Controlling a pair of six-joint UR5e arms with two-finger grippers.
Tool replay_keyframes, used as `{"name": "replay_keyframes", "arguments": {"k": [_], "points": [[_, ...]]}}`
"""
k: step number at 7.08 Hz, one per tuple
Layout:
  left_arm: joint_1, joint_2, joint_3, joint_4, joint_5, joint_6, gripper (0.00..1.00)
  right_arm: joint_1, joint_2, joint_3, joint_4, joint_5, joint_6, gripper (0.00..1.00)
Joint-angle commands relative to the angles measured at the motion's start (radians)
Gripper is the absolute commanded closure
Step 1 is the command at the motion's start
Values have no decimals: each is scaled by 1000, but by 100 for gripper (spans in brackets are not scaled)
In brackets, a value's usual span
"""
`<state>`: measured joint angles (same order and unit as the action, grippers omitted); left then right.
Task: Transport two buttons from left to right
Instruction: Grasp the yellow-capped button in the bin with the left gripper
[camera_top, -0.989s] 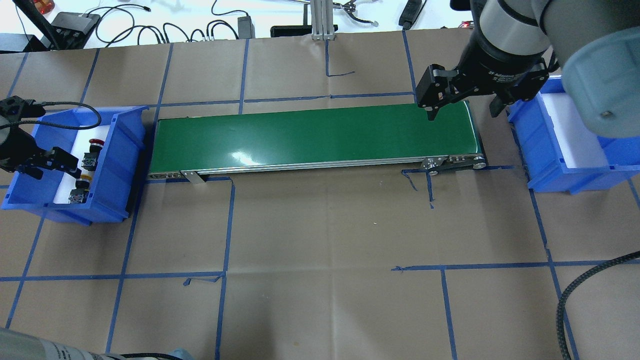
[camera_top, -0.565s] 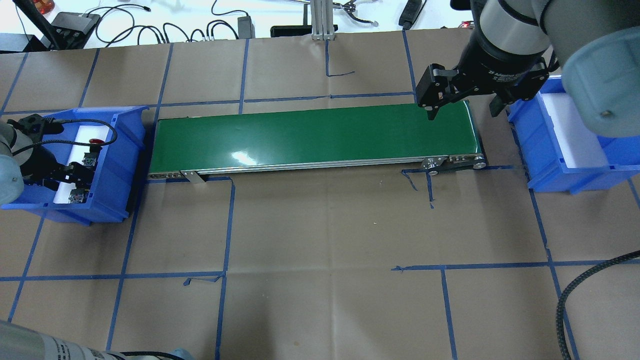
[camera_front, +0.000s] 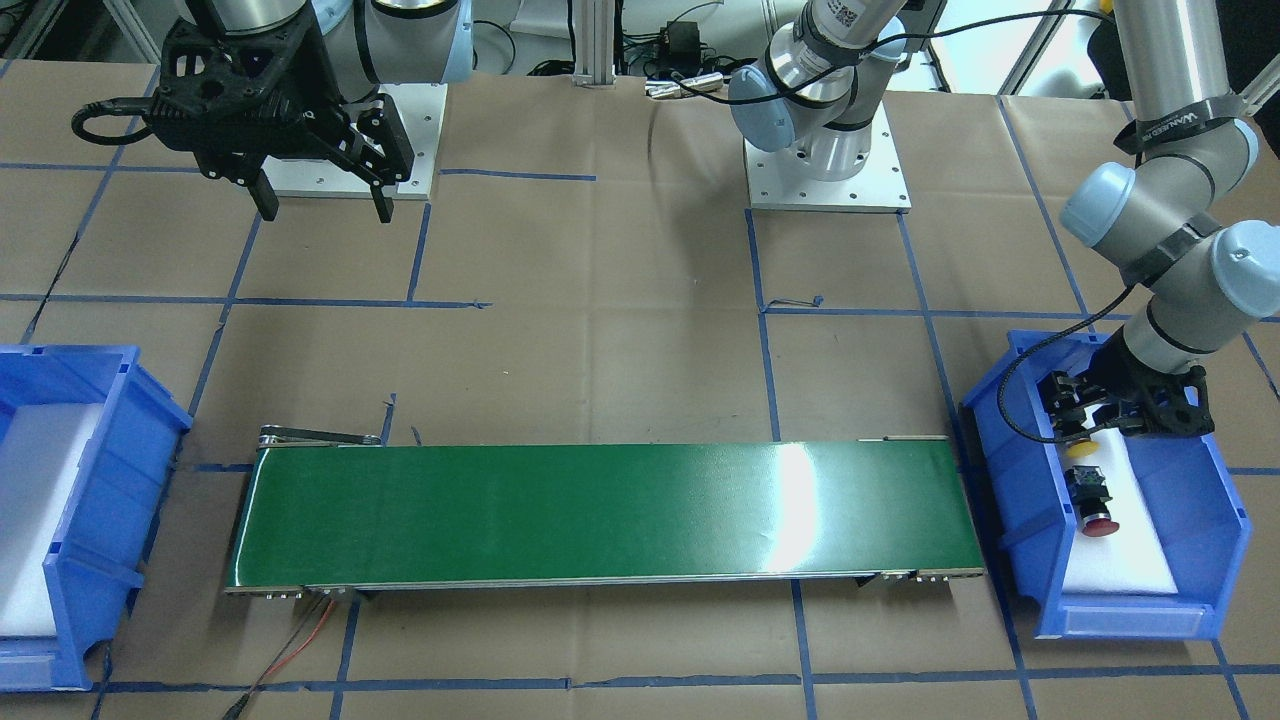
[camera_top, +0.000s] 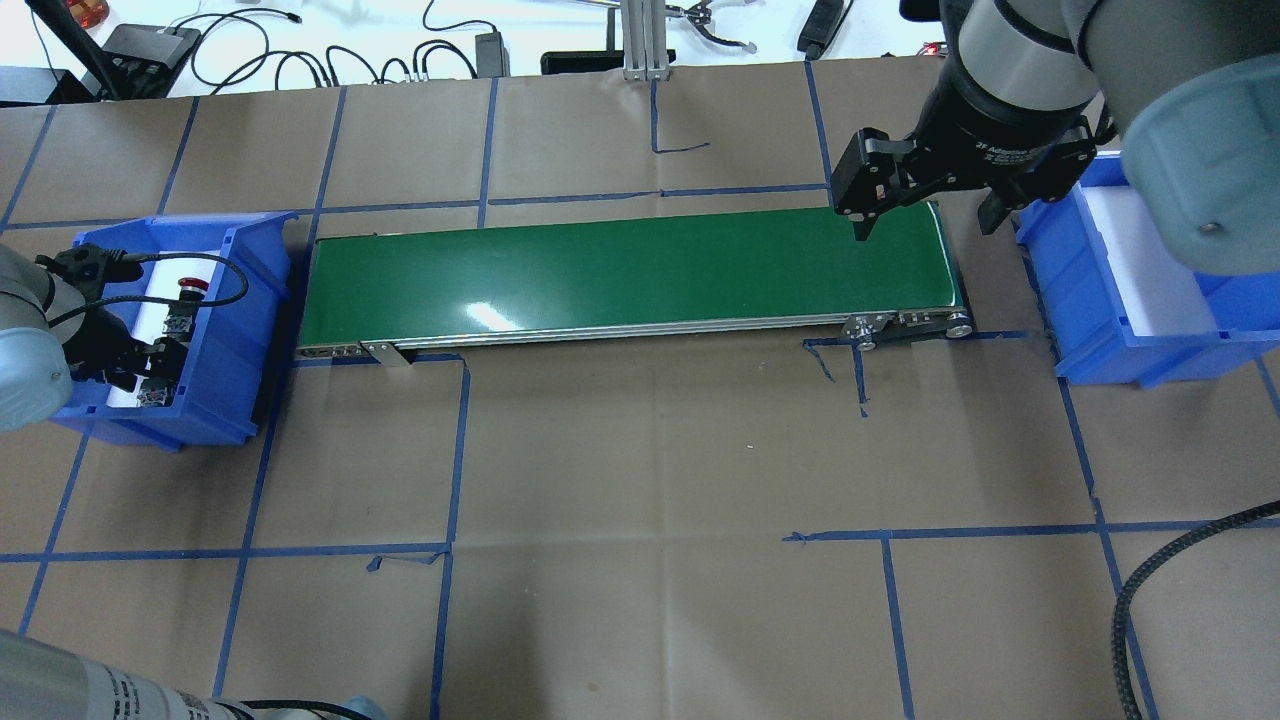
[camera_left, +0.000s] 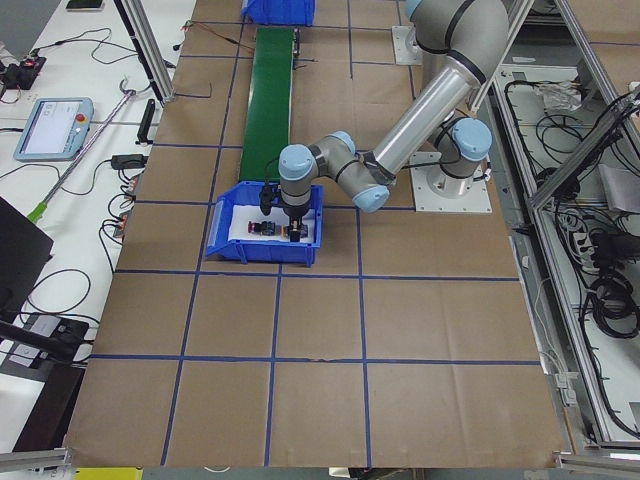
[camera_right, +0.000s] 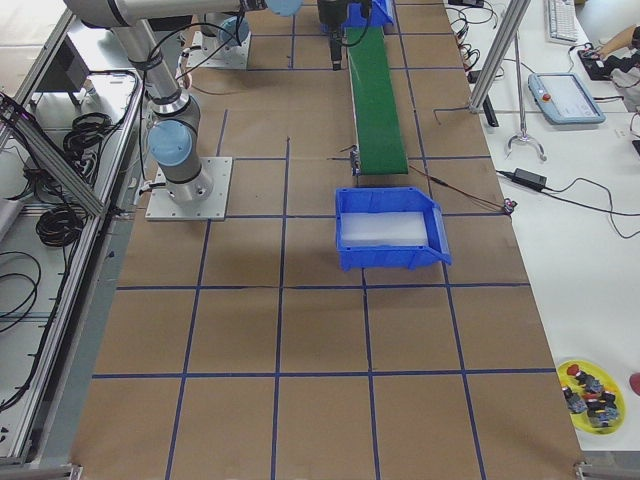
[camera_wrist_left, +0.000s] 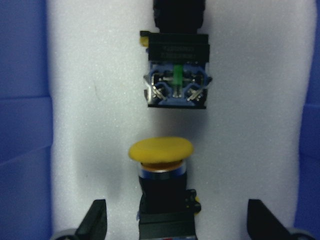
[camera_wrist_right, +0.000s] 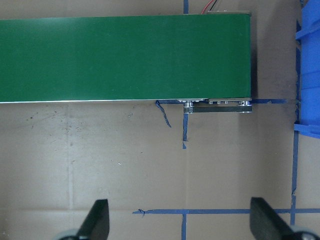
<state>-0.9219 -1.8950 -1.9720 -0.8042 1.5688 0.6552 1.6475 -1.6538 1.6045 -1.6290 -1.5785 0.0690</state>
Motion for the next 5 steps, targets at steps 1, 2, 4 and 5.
{"name": "replay_keyframes", "arguments": {"k": [1,2,4,5], "points": [[0,2,2,3,0,0,87,0,0,0,-2,0,0,0],[0,4,4,3,-3,0,95,0,2,-1,-2,0,0,0],[-5,34,53,-16,2,3,100,0,2,11,-2,-2,0,0],[-9,51,120,-121,4,6,100,0,0,9,15,-8,9,0]]}}
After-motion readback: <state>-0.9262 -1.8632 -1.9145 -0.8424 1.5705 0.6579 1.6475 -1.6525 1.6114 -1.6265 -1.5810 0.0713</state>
